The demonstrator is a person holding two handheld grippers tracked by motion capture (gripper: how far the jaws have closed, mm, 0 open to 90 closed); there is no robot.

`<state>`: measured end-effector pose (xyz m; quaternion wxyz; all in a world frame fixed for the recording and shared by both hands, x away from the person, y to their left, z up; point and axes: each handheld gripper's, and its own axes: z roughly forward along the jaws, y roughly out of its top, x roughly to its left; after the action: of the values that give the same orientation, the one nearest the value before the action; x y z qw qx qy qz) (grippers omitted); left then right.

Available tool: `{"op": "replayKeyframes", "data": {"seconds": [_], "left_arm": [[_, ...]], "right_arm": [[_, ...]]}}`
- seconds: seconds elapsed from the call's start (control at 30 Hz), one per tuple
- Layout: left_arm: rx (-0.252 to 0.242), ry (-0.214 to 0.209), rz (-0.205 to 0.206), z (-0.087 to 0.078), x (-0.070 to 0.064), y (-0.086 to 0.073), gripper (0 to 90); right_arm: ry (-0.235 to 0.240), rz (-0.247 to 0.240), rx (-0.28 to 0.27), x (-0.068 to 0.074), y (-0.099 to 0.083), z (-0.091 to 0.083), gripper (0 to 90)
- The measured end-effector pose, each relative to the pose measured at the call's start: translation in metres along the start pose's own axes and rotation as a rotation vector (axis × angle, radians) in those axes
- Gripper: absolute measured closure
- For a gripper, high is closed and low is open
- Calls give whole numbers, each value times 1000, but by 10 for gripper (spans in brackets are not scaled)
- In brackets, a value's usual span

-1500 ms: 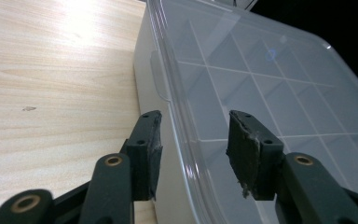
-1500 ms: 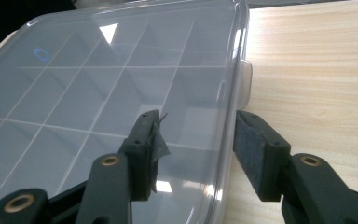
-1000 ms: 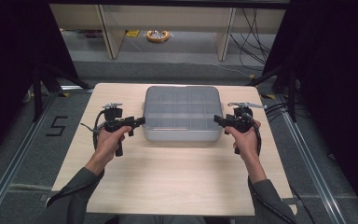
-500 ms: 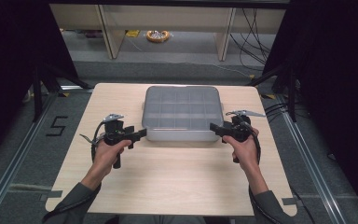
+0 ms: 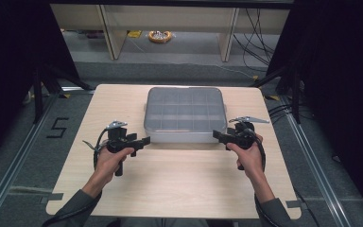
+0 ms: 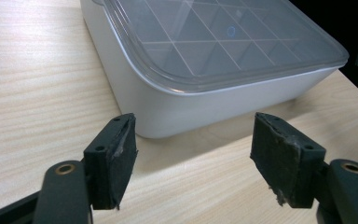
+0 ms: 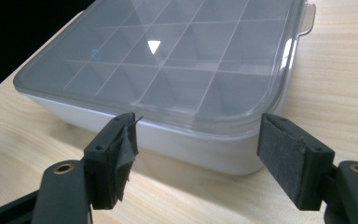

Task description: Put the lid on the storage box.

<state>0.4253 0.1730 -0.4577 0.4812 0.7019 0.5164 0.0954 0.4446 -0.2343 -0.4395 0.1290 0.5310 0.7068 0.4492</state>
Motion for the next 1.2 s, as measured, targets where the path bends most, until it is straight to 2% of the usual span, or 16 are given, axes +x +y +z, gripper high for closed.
{"op": "replayKeyframes", "data": {"seconds": [0.03, 0.1, 0.43, 0.53, 0.63, 0.67, 0.7, 0.77, 0.8, 0.87, 0.9, 0.93, 0.97, 1.03, 1.1, 1.2], "left_arm": [[1, -1, 0, -1, 0, -1, 301], [5, 0, 3, -2, 0, -2, 296], [17, -34, -2, -6, -4, -11, 282], [18, -43, 7, -6, -8, -16, 281], [25, -56, 19, -6, -14, -20, 280], [28, -59, 24, -5, -15, -21, 280], [30, -62, 25, -5, -17, -23, 280], [34, -69, 32, -5, -19, -25, 280], [32, -68, 32, -5, -20, -26, 279], [38, -72, 32, -4, -21, -30, 280], [43, -76, 36, -3, -22, -32, 279], [50, -74, 43, -3, -22, -33, 279], [55, -75, 45, -3, -23, -35, 278], [59, -81, 46, -2, -24, -38, 277], [63, -79, 56, -2, -25, -41, 276], [70, -86, 61, -2, -26, -45, 276]], "right_arm": [[0, 44, 5, 4, -1, -1, 295], [-4, -9, -4, 0, -2, 0, 294], [10, -30, 6, 6, -9, -2, 286], [5, -2, 28, 10, -12, -4, 285], [15, -32, 20, 8, -15, -5, 283], [23, 16, 31, 12, -16, -7, 283], [21, -36, 22, 9, -16, -7, 282], [20, 1, 36, 13, -19, -9, 282], [17, -42, 26, 11, -19, -8, 282], [22, 0, 36, 16, -22, -9, 280], [24, -45, 37, 13, -23, -9, 278], [28, -23, 42, 16, -25, -9, 277], [32, -53, 44, 14, -27, -8, 276], [30, -10, 61, 20, -30, -9, 262], [38, -55, 51, 17, -32, -8, 251], [53, -33, 64, 20, -35, -10, 244]]}}
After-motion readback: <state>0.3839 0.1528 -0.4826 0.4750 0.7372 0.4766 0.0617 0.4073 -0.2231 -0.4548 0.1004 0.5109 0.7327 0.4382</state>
